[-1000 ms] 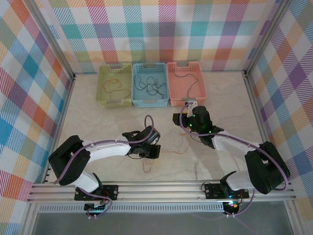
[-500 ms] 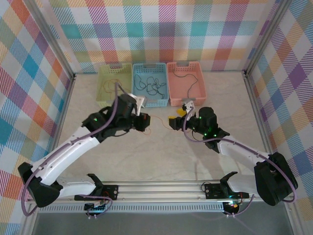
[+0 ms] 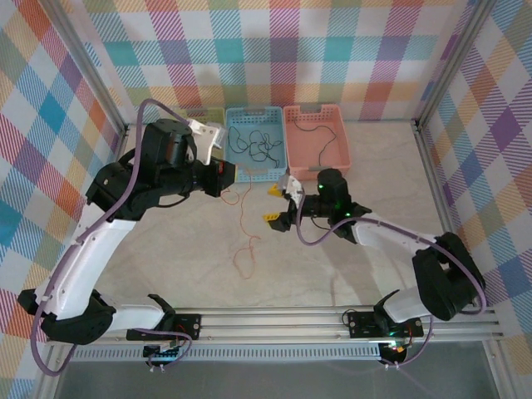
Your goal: Untangle the cables
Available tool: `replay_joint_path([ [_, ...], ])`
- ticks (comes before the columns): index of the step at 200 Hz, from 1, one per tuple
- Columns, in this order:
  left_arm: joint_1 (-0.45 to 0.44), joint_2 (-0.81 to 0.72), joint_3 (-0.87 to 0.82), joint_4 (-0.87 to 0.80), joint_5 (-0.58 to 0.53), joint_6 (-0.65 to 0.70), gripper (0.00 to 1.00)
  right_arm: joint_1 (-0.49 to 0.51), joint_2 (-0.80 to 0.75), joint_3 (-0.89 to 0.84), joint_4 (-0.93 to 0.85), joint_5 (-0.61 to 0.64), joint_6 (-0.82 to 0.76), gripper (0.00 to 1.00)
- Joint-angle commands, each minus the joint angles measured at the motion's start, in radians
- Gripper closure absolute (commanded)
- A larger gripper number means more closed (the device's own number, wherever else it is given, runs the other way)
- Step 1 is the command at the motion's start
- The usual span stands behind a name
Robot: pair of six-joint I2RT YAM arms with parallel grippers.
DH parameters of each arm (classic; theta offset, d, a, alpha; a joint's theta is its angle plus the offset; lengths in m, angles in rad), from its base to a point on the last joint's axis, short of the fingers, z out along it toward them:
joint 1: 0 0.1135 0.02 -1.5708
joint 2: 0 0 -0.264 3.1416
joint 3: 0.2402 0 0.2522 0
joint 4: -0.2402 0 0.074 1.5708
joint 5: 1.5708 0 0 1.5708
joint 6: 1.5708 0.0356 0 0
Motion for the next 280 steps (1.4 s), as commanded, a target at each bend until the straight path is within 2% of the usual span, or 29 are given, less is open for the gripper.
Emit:
replay_joint_path([
  [1,0.018,0.005,0.017,-0.065,0.039,0.034,1.0,0.044,0.061,0.068,-0.11,-0.145,-0.178,0.21],
  [28,0.033,-0.002,-0.006,-0.067,0.044,0.038,1.0,0.085,0.083,0.074,-0.101,-0.225,-0.218,0.21],
  [67,0.067,-0.008,-0.034,-0.042,0.016,0.033,1.0,0.122,0.117,0.124,-0.208,-0.253,-0.242,0.23],
  [79,0.089,0.003,-0.024,-0.028,-0.008,0.028,1.0,0.131,0.123,0.129,-0.191,-0.205,-0.217,0.25],
  [101,0.167,0.076,0.065,-0.022,-0.116,0.022,1.0,0.118,0.088,0.052,0.038,-0.019,-0.071,0.24],
  [115,0.241,0.134,0.154,-0.011,-0.167,0.016,1.0,0.102,0.062,0.045,0.022,0.082,-0.046,0.24],
  [139,0.374,0.233,0.33,0.043,-0.1,-0.024,1.0,0.095,0.037,0.017,-0.031,0.26,-0.02,0.25],
  [159,0.441,0.348,0.557,0.043,-0.047,-0.048,1.0,0.082,0.037,-0.075,0.079,0.328,0.032,0.25],
  [199,0.527,0.552,0.875,0.14,0.08,-0.163,1.0,0.076,0.117,-0.103,0.118,0.311,0.062,0.27],
  [248,0.612,0.689,0.896,0.323,0.077,-0.164,1.0,0.077,0.171,-0.068,0.091,0.293,0.092,0.27],
  [280,0.662,0.83,0.903,0.332,0.13,-0.159,1.0,0.077,0.168,-0.074,0.099,0.281,0.092,0.28],
])
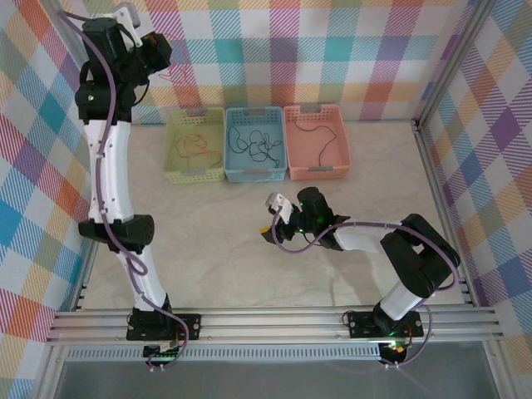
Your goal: Untangle the cables
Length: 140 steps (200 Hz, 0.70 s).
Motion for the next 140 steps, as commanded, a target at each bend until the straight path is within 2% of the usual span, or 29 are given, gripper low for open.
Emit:
replay_joint_path([
  [1,0.039,0.104,0.008,0.032,0.048,-0.01,1.0,-0.001,0.007,0.019,0.031,-0.028,0.017,0.28],
  [75,0.045,0.33,-0.216,-0.021,0.021,0.047,1.0,0.0,-0.002,0.013,0.034,-0.032,0.01,0.28],
  [81,0.042,0.338,-0.217,-0.039,0.01,0.044,0.93,0.0,-0.003,0.012,0.035,-0.026,0.012,0.28],
  [97,0.039,0.339,-0.222,-0.087,-0.013,0.045,0.68,0.0,-0.008,0.006,0.045,-0.002,0.02,0.28],
  [111,0.034,0.305,-0.258,-0.118,-0.045,0.046,0.51,-0.001,-0.022,-0.008,0.075,0.025,0.022,0.27],
  [123,0.028,0.228,-0.356,-0.104,-0.082,0.035,0.36,0.0,-0.033,-0.025,0.102,0.051,0.029,0.27],
  [126,0.027,0.201,-0.389,-0.094,-0.09,0.031,0.23,-0.001,-0.036,-0.028,0.109,0.059,0.031,0.26],
  [129,0.025,0.171,-0.427,-0.079,-0.098,0.029,0.17,-0.001,-0.039,-0.03,0.114,0.066,0.032,0.26],
  [140,0.015,0.042,-0.59,0.001,-0.149,0.025,0.11,-0.003,-0.05,-0.042,0.134,0.095,0.036,0.25],
])
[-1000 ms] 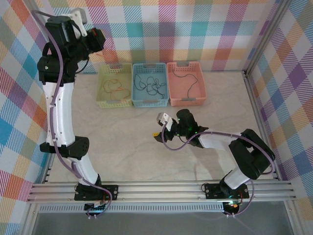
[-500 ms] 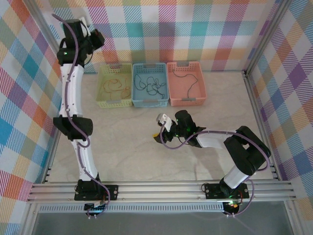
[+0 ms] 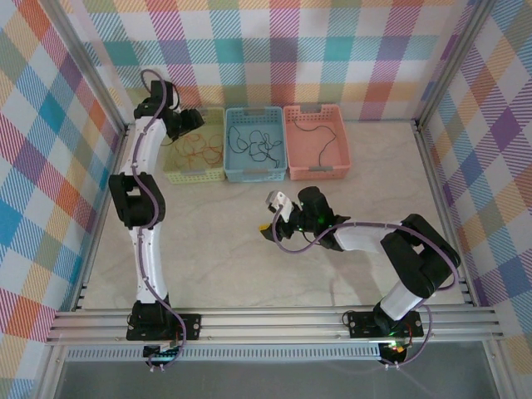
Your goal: Untangle the cables
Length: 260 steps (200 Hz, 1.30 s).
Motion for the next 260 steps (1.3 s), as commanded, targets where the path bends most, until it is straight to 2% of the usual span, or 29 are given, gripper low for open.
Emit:
replay_joint_path([
  [1,-0.017,-0.276,-0.212,0.071,-0.103,-0.01,0.09,-0.002,-0.045,-0.033,0.08,0.062,0.025,0.25],
  [5,-0.021,-0.327,-0.275,0.1,-0.123,-0.012,0.03,-0.003,-0.049,-0.037,0.089,0.075,0.028,0.24],
  [13,-0.026,-0.438,-0.399,0.165,-0.164,-0.022,0.01,-0.007,-0.061,-0.047,0.103,0.099,0.033,0.24],
  [36,-0.058,-0.777,-0.853,0.419,-0.293,-0.035,0.0,-0.019,-0.116,-0.079,0.122,0.186,0.067,0.22],
  [60,-0.108,-1.128,-1.337,0.795,-0.391,0.028,0.0,-0.051,-0.209,-0.12,0.151,0.286,0.098,0.2],
  [77,-0.138,-1.293,-1.628,1.03,-0.439,0.097,0.0,-0.078,-0.285,-0.133,0.081,0.43,0.11,0.19],
  [93,-0.142,-1.337,-1.824,1.169,-0.439,0.162,0.0,-0.135,-0.362,-0.17,0.02,0.558,0.177,0.18],
  [114,-0.144,-1.265,-1.897,1.192,-0.461,0.226,0.0,-0.226,-0.446,-0.271,0.019,0.663,0.206,0.17],
  [124,-0.143,-1.221,-1.93,1.264,-0.45,0.239,0.0,-0.266,-0.486,-0.298,0.018,0.742,0.258,0.1],
  [154,-0.142,-1.014,-1.936,1.437,-0.477,0.289,0.0,-0.375,-0.574,-0.371,0.024,0.673,0.188,0.07],
  [167,-0.139,-0.966,-1.901,1.437,-0.447,0.306,0.0,-0.41,-0.535,-0.394,0.074,0.701,0.179,0.07],
  [182,-0.131,-0.912,-1.893,1.492,-0.389,0.328,0.0,-0.459,-0.459,-0.406,0.121,0.666,0.198,0.07],
  [202,-0.121,-0.84,-1.873,1.535,-0.329,0.358,0.0,-0.499,-0.293,-0.42,0.369,0.69,0.191,0.07],
  [215,-0.117,-0.821,-1.866,1.538,-0.313,0.36,0.0,-0.52,-0.222,-0.404,0.429,0.636,0.153,0.07],
  [229,-0.11,-0.794,-1.859,1.549,-0.303,0.357,0.0,-0.597,-0.106,-0.398,0.538,0.572,0.218,0.08],
  [237,-0.108,-0.788,-1.864,1.559,-0.291,0.358,0.0,-0.648,-0.109,-0.383,0.463,0.489,0.262,0.09],
  [249,-0.106,-0.765,-1.897,1.632,-0.274,0.365,0.0,-0.685,-0.067,-0.361,0.481,0.474,0.297,0.09],
  [260,-0.105,-0.76,-1.912,1.666,-0.278,0.363,0.0,-0.686,-0.087,-0.347,0.414,0.443,0.288,0.09],
])
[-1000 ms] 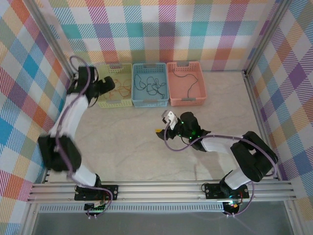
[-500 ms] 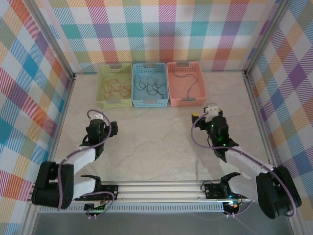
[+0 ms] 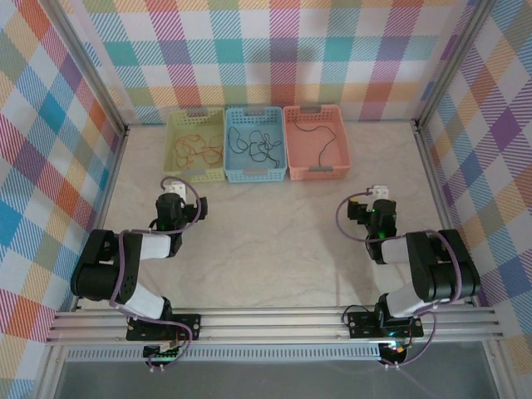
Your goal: Untangle the cables
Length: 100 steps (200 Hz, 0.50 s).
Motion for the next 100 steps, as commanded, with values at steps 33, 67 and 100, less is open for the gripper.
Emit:
replay_joint_path([
  [33,0.036,0.031,0.007,0.079,0.076,-0.004,0.0,-0.035,0.007,0.086,-0.011,-0.112,0.051,0.0],
  [67,0.051,0.033,0.004,0.084,0.091,-0.01,0.0,-0.034,0.008,0.08,0.007,-0.111,0.048,0.0],
  [100,0.049,0.032,0.004,0.085,0.091,-0.01,0.0,-0.032,0.007,0.079,0.006,-0.112,0.046,0.0],
])
